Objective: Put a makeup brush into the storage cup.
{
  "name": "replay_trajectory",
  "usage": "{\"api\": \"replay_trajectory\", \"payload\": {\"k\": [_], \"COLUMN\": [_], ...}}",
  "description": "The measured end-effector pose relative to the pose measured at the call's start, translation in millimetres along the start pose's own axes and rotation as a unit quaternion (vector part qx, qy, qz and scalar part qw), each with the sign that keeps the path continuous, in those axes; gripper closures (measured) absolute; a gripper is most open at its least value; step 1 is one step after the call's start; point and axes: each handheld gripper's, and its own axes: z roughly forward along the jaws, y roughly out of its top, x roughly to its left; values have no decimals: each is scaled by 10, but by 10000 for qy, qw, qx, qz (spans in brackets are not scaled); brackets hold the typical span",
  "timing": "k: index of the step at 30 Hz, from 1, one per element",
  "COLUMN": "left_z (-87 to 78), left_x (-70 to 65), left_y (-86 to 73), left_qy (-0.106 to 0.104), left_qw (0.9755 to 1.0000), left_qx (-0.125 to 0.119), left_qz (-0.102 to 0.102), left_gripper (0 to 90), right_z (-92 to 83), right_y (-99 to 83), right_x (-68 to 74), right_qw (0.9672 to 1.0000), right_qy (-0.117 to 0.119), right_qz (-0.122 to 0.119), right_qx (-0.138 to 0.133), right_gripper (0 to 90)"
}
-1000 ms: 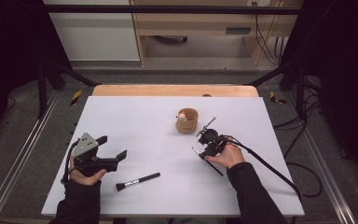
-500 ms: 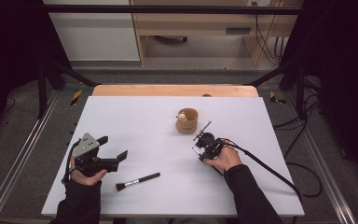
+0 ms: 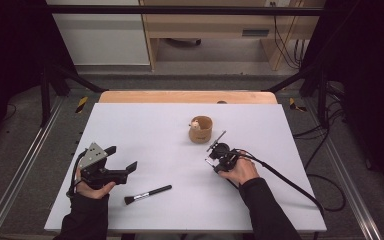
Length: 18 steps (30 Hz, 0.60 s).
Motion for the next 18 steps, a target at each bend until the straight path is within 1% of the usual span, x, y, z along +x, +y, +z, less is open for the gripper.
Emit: {"api": "replay_trajectory", "payload": {"k": [6,12,15,18], "left_z": [0,4,5,6], "left_x": [-1,-2,-2,0], "left_y": [0,-1,-2,-3], "left_qy": [3,0,1,3], "left_qw": [10000,10000,10000,10000], "left_qx": [2,3,18,21], "left_qz": [11,7,16,14], "left_gripper": [71,70,70,71], "right_z": [1,1,0,5], "right_y": [2,1,1,-7], "right_x": [4,7,8,-4], "right_qw": [10000,10000,10000,10000], "right_qy": [5,-2,-16,-26], "right_qz": [40,52,31,-74], "right_qx": [9,7,-2,-47], "right_gripper": [855,857,859,859]}}
